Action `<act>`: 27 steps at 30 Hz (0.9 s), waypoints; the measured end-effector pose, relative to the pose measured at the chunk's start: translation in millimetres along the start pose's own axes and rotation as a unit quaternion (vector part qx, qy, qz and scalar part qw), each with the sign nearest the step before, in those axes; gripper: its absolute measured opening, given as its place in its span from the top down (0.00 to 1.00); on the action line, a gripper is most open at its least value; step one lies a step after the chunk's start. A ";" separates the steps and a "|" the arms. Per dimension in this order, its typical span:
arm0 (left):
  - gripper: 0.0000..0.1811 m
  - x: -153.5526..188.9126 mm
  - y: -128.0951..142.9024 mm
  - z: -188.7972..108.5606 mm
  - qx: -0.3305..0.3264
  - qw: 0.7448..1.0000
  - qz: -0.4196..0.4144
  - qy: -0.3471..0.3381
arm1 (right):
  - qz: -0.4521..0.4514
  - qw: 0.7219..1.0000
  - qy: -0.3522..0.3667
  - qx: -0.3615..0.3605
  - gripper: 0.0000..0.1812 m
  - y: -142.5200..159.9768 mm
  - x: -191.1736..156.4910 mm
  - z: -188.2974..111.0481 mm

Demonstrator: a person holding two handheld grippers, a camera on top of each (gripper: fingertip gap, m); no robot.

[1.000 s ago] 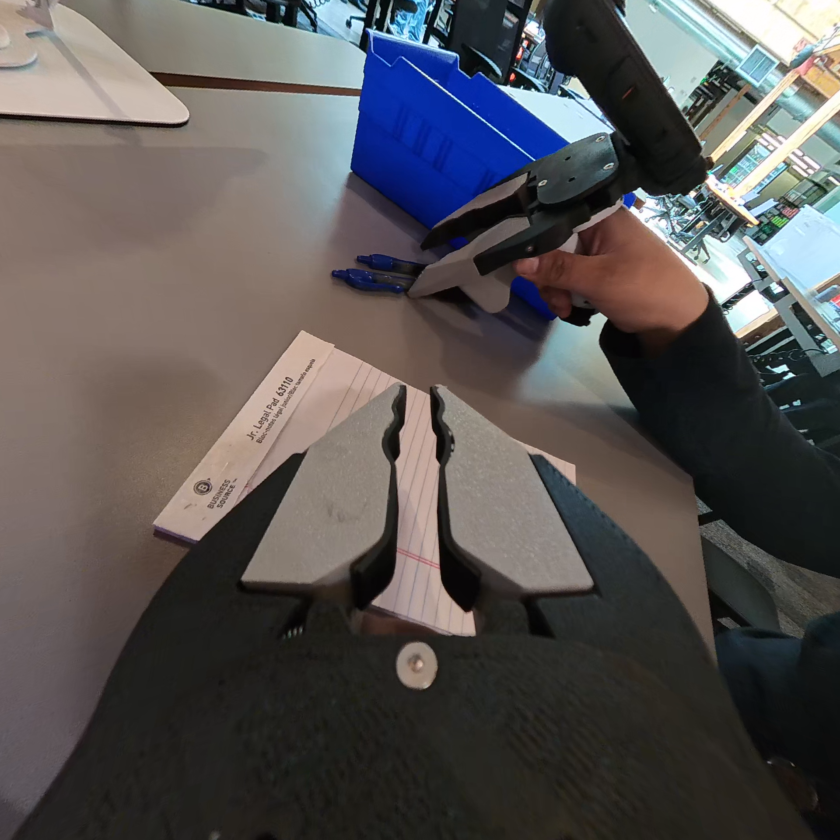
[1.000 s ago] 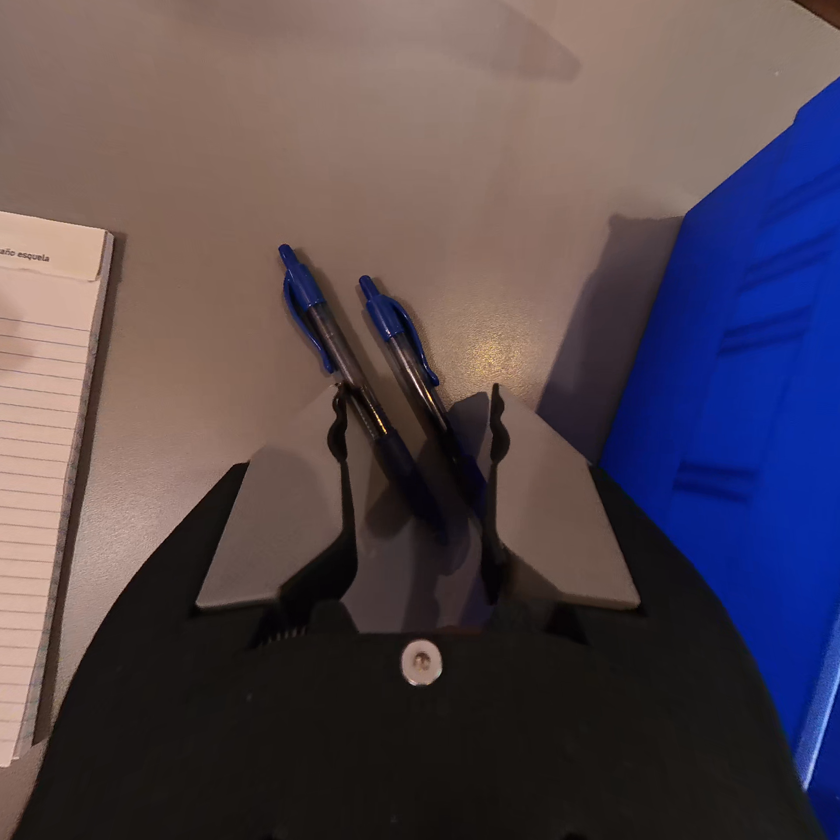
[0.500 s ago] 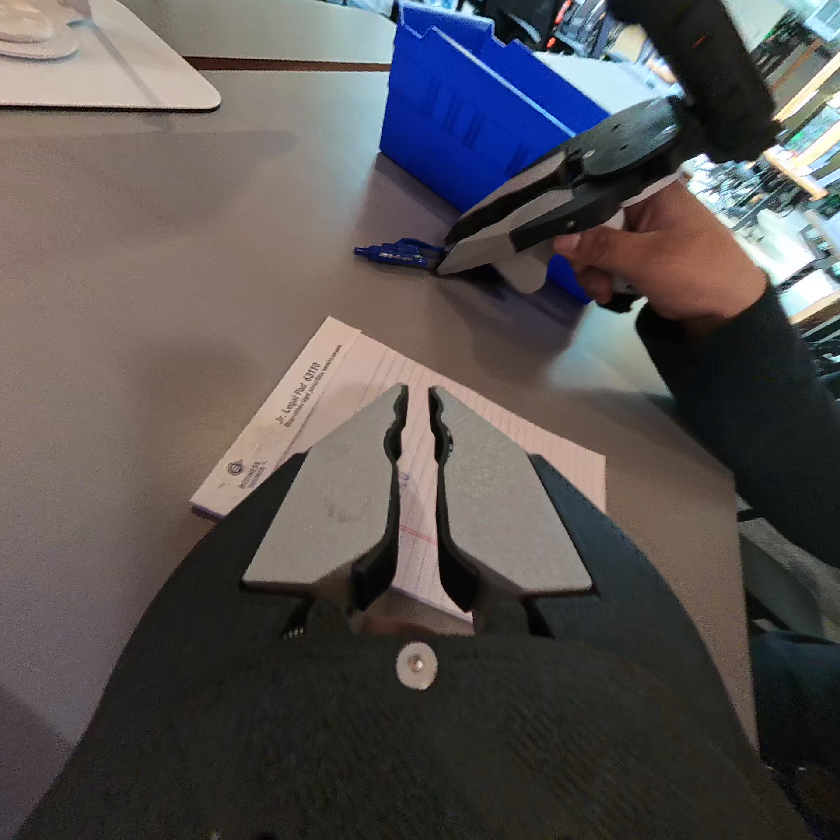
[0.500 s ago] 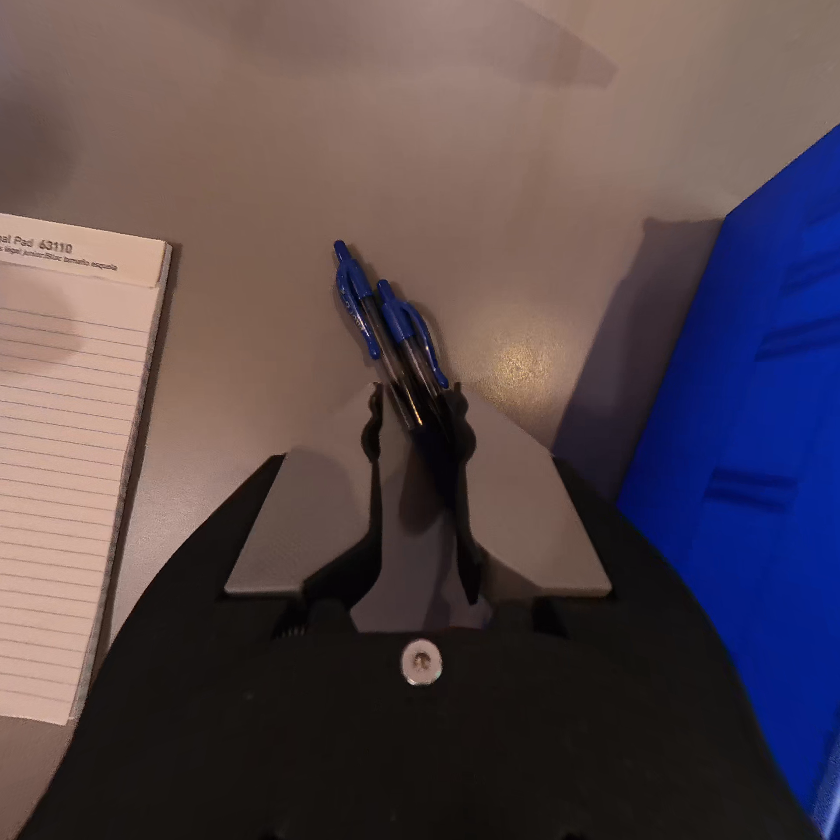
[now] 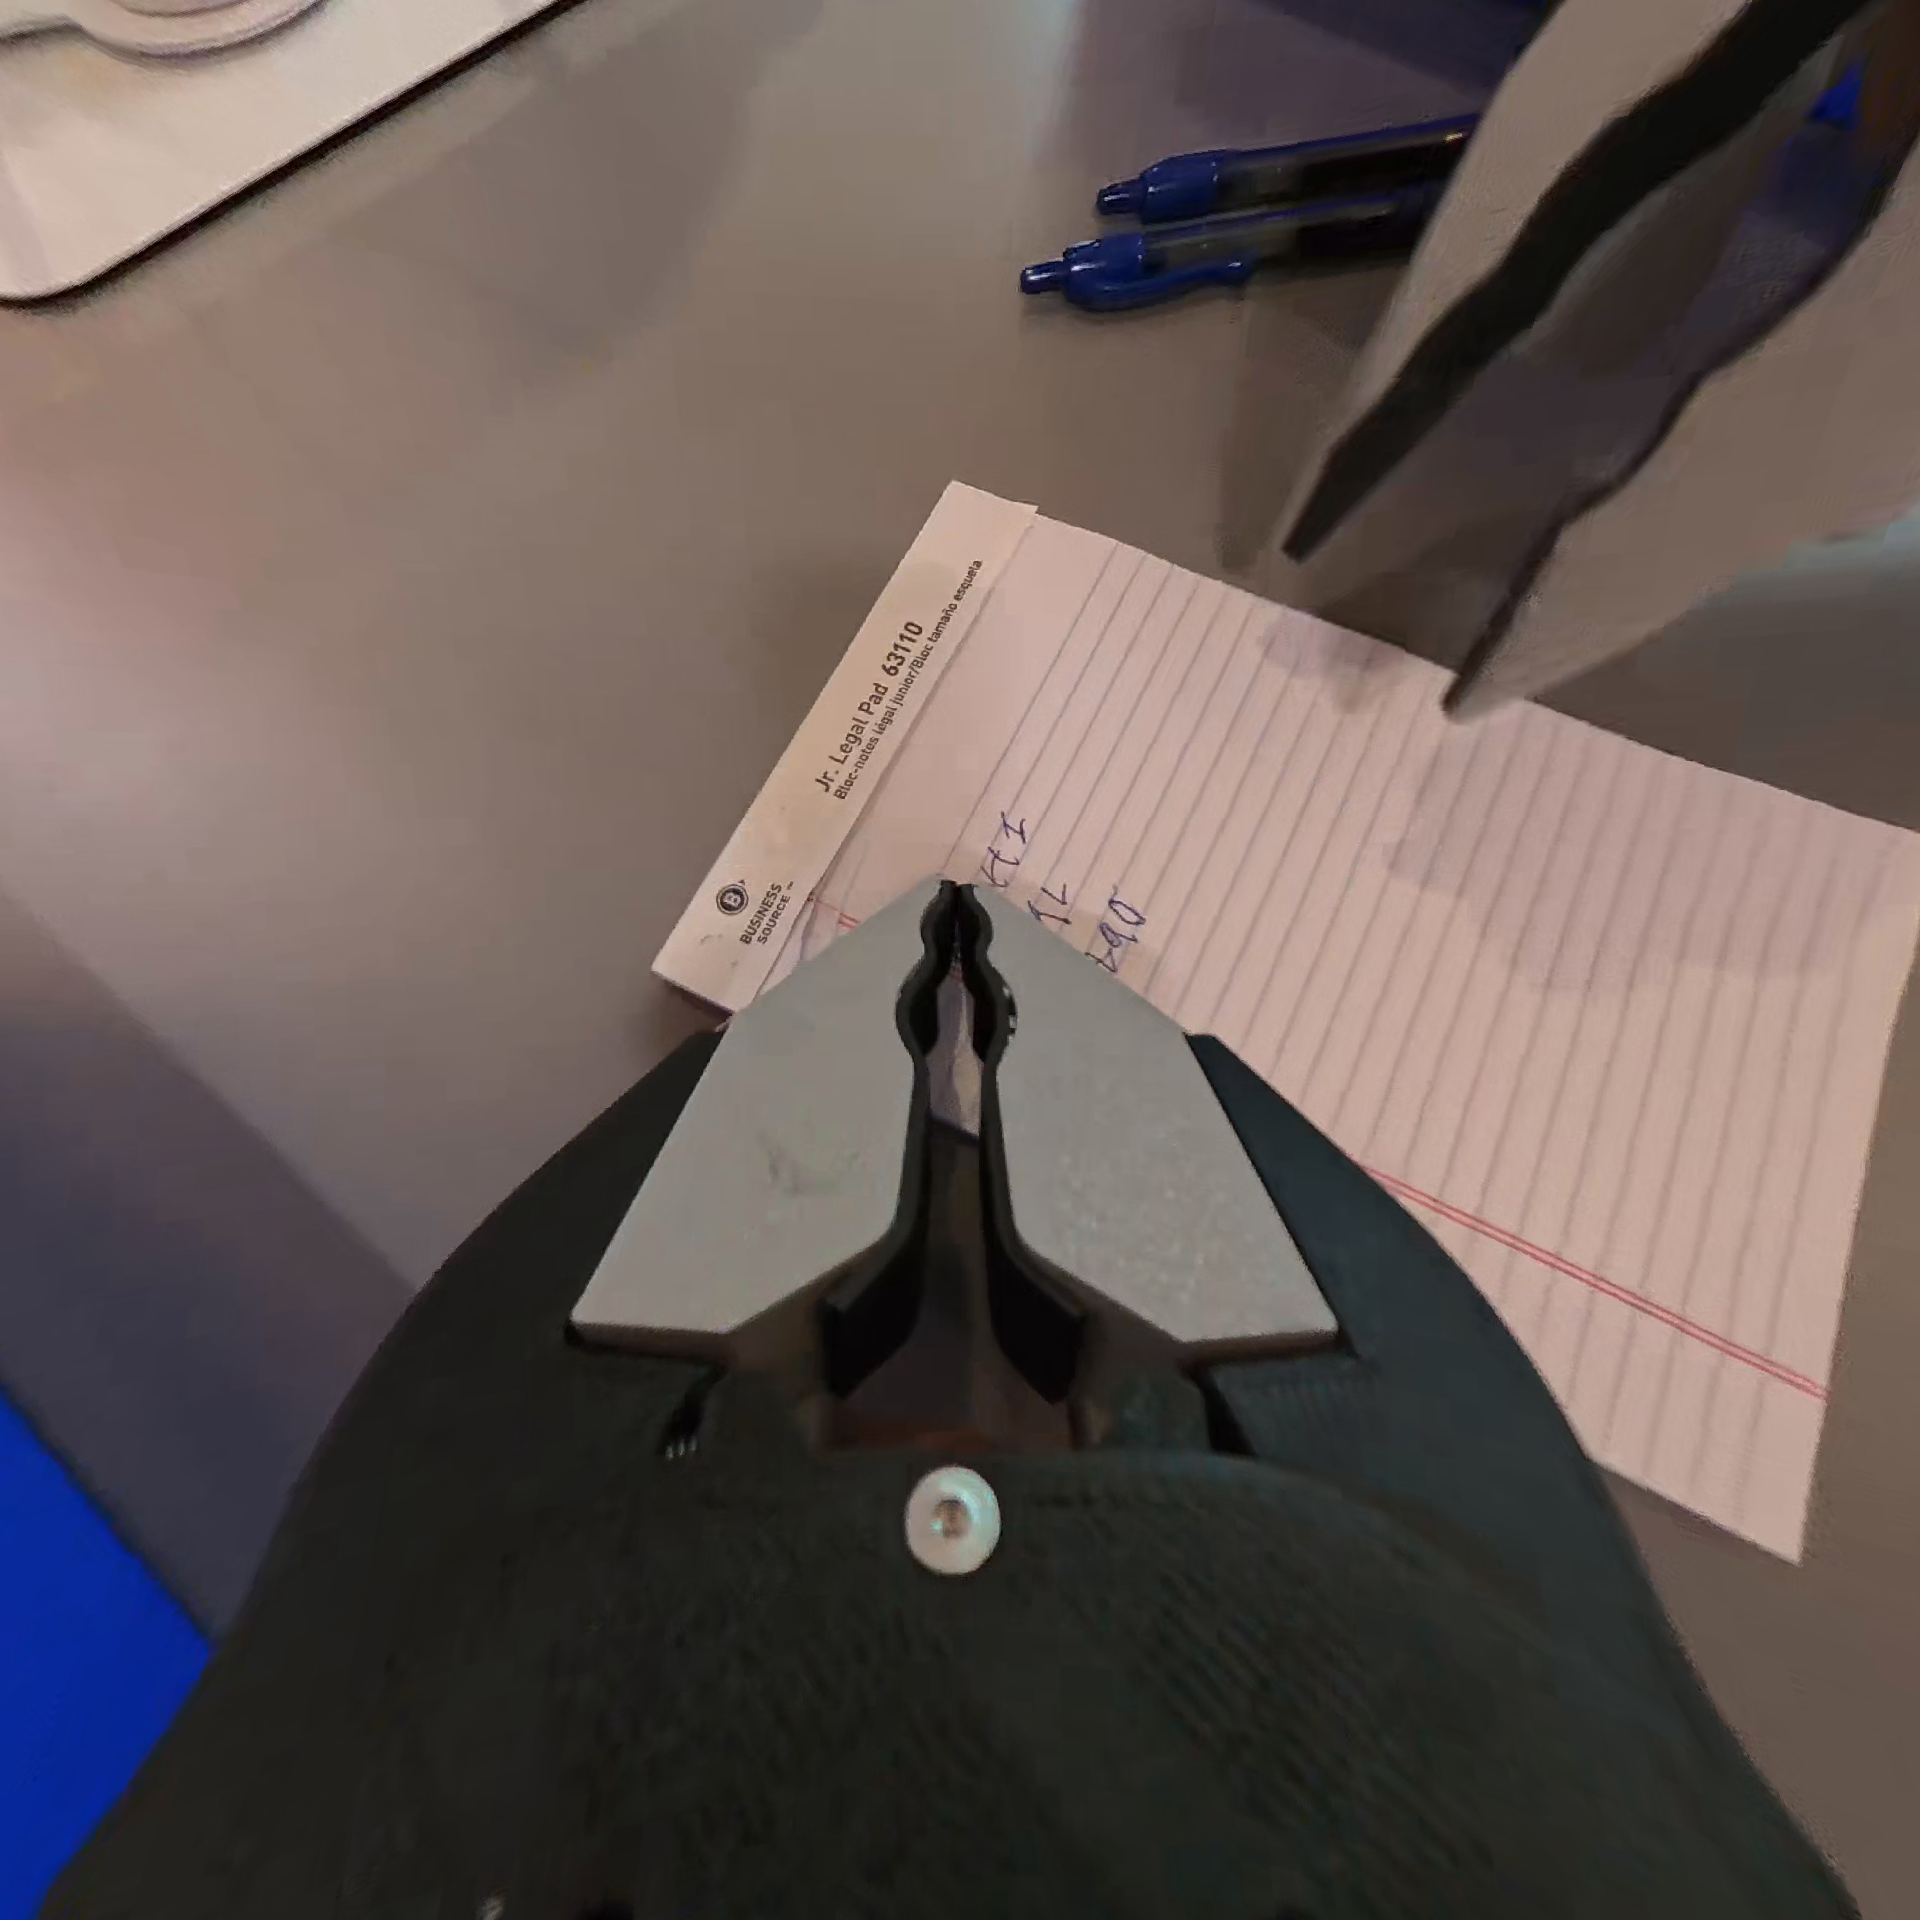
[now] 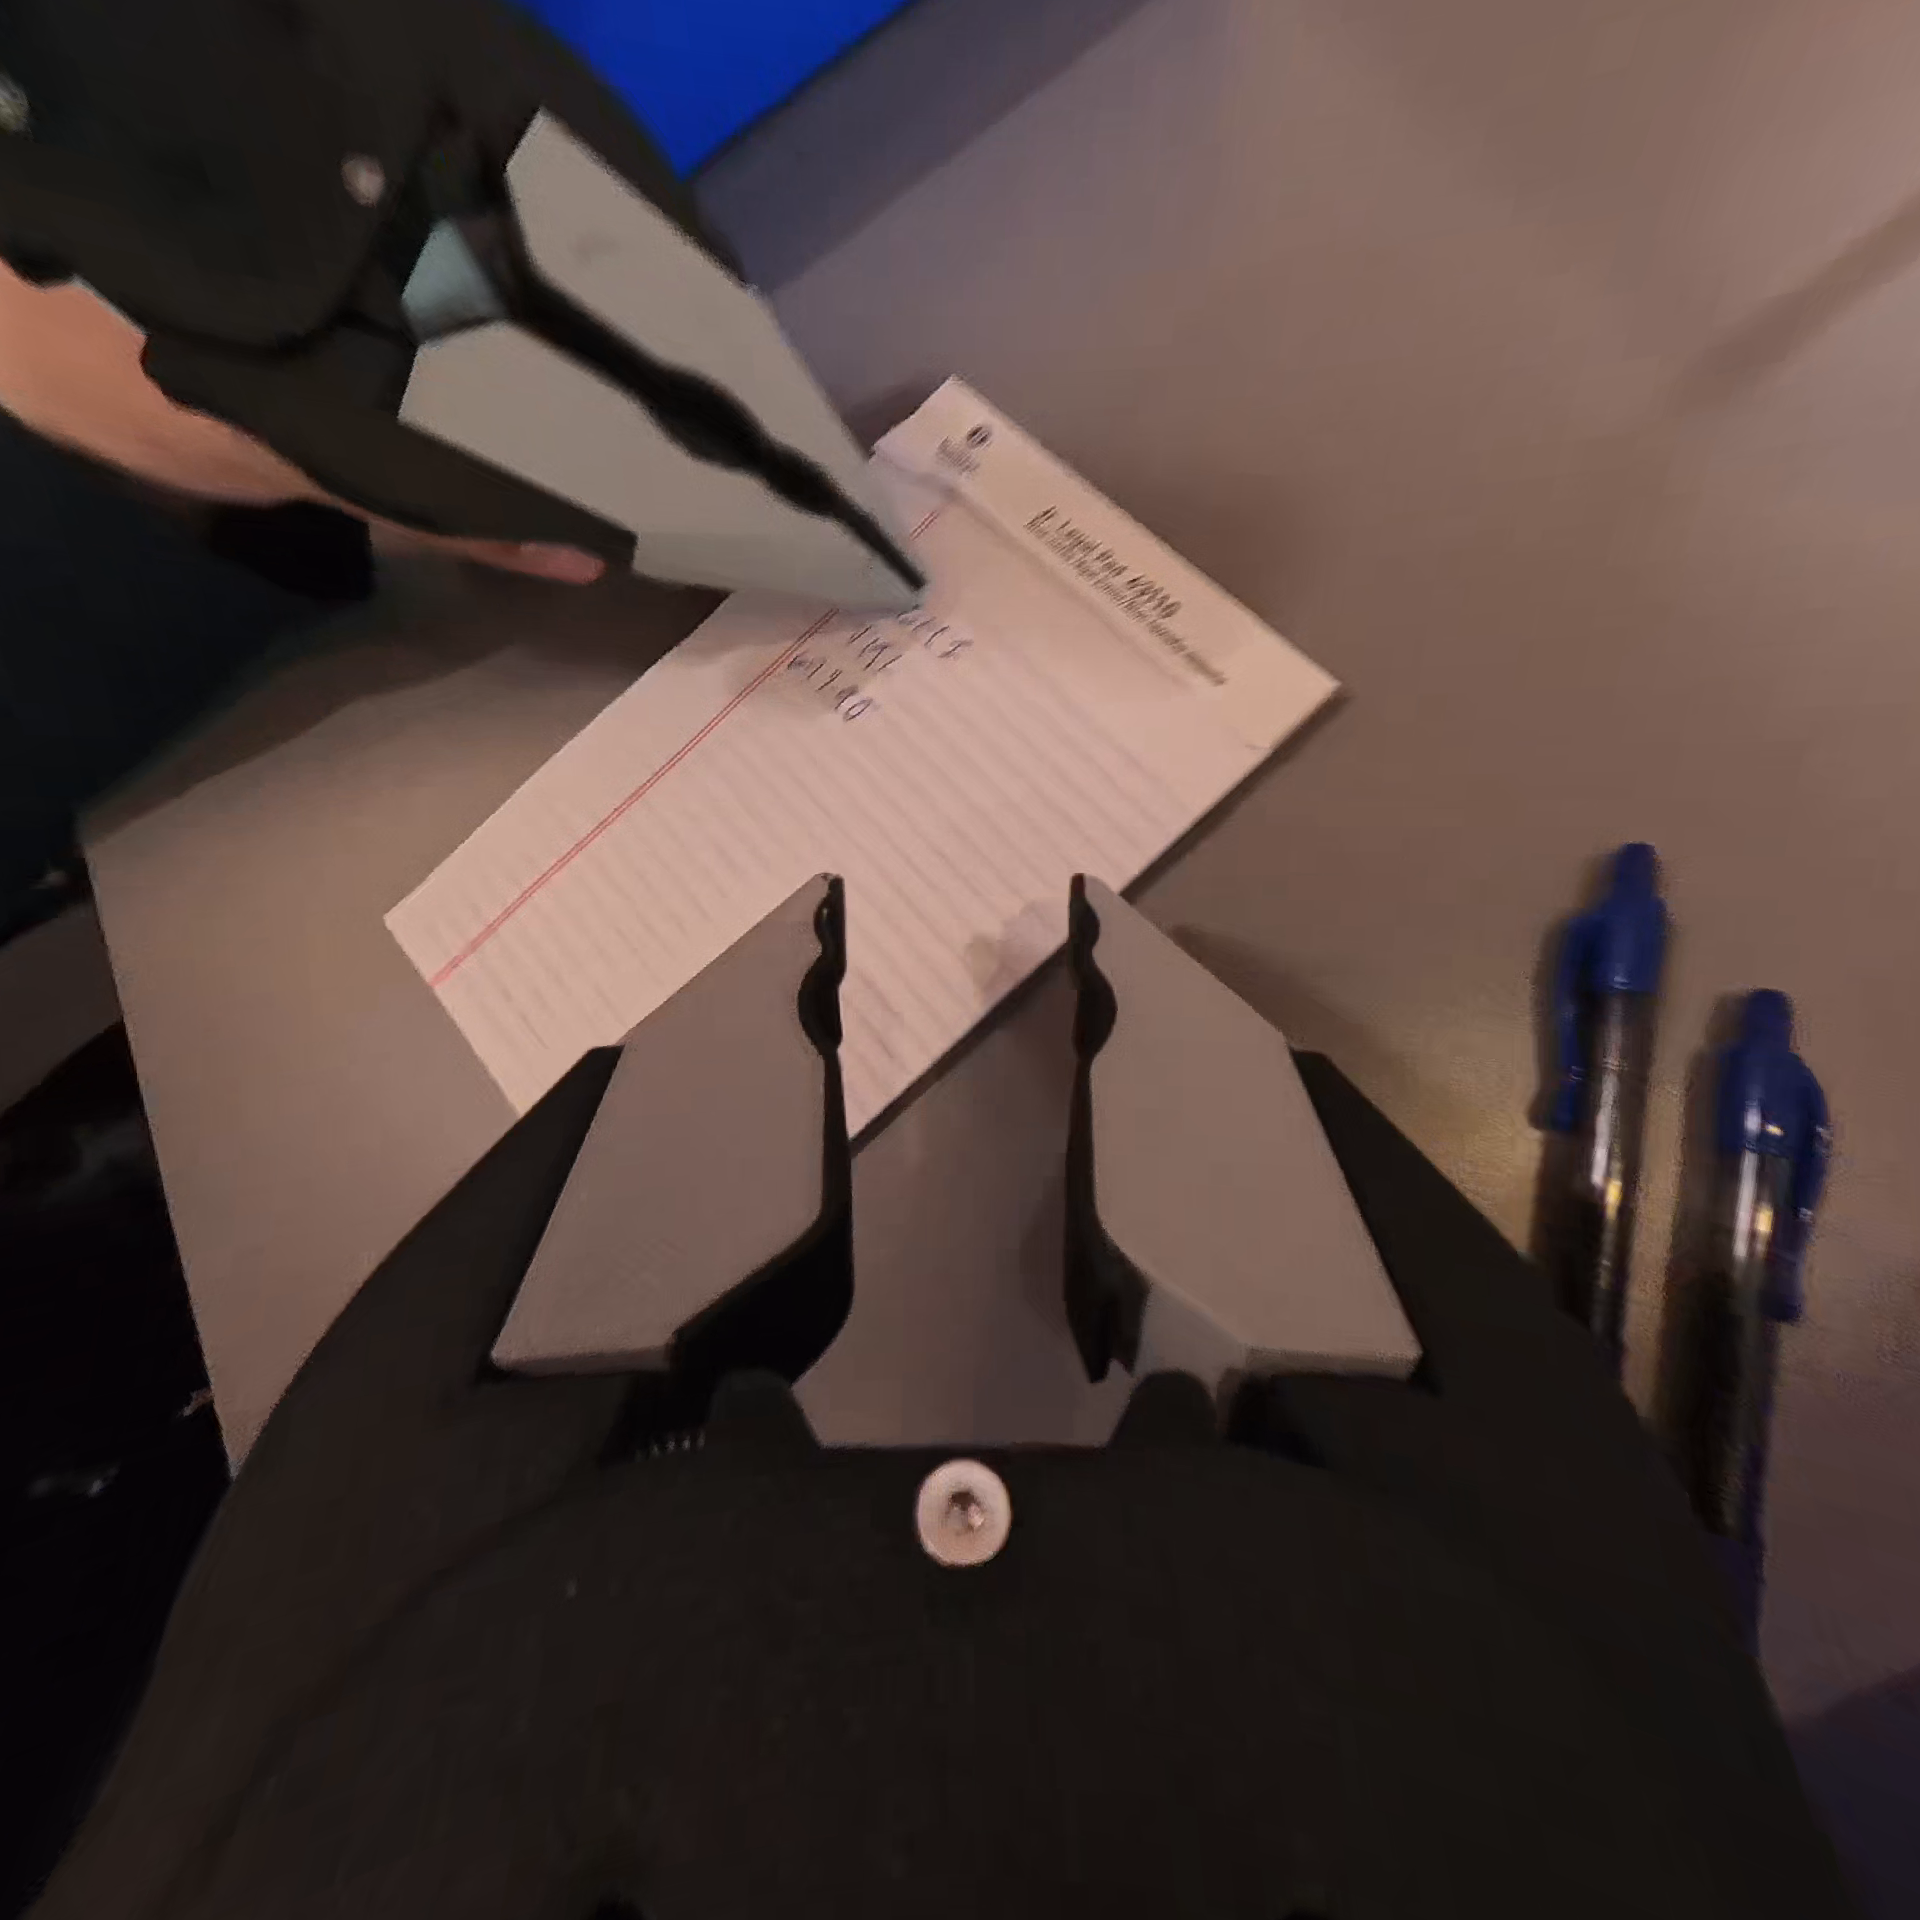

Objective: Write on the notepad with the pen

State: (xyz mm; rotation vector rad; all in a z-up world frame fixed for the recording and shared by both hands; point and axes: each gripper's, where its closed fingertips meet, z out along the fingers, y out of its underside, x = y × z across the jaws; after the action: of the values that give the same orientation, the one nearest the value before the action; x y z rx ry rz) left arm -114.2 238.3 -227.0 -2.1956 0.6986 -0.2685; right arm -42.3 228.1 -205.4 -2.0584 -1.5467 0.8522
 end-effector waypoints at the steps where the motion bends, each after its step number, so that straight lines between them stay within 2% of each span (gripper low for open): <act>1: 1.00 -1.0 -0.9 0.9 0.000 1.000 0.005 -0.008 | -0.013 1.000 -0.006 -0.017 0.79 4.7 -5.6 4.7; 4: 1.00 -4.8 -3.2 3.3 -0.001 0.999 0.027 -0.037 | -0.038 0.997 -0.028 -0.057 0.83 16.9 -20.6 16.6; 8: 1.00 -9.6 -6.7 6.7 -0.002 0.994 0.078 -0.082 | -0.044 0.995 -0.079 -0.051 0.92 13.8 -44.1 28.1; 11: 1.00 -9.8 -9.0 7.7 0.002 0.992 0.095 -0.088 | -0.050 0.994 -0.086 -0.047 1.00 9.9 -51.0 36.9; 13: 1.00 -13.1 -9.9 6.2 0.007 0.993 0.081 -0.090 | -0.047 0.994 -0.091 -0.041 1.00 6.9 -52.5 37.8; 15: 1.00 -11.7 -8.3 5.0 0.007 0.995 0.071 -0.077 | -0.048 0.994 -0.091 -0.026 0.91 2.1 -51.8 34.7; 18: 1.00 -9.5 -3.3 3.4 -0.001 0.997 0.046 -0.054 | -0.074 0.992 -0.102 -0.018 0.90 1.1 -57.8 29.1; 21: 1.00 -10.3 -2.0 2.1 -0.001 0.998 0.031 -0.048 | -0.090 0.994 -0.045 -0.052 1.00 12.5 -38.4 32.5; 24: 1.00 -12.9 -1.6 1.7 -0.003 0.998 0.032 -0.059 | -0.062 0.997 -0.024 -0.046 1.00 11.0 -23.9 29.4; 27: 1.00 -13.1 -1.2 1.1 -0.002 0.998 0.031 -0.055 | -0.043 0.998 0.028 -0.034 1.00 8.5 -1.1 24.9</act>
State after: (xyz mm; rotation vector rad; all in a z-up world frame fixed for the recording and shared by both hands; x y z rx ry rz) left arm -124.1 247.0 -226.4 -2.1712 0.7047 -0.1130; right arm -53.9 224.0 -228.6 -2.0275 -1.6416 0.7128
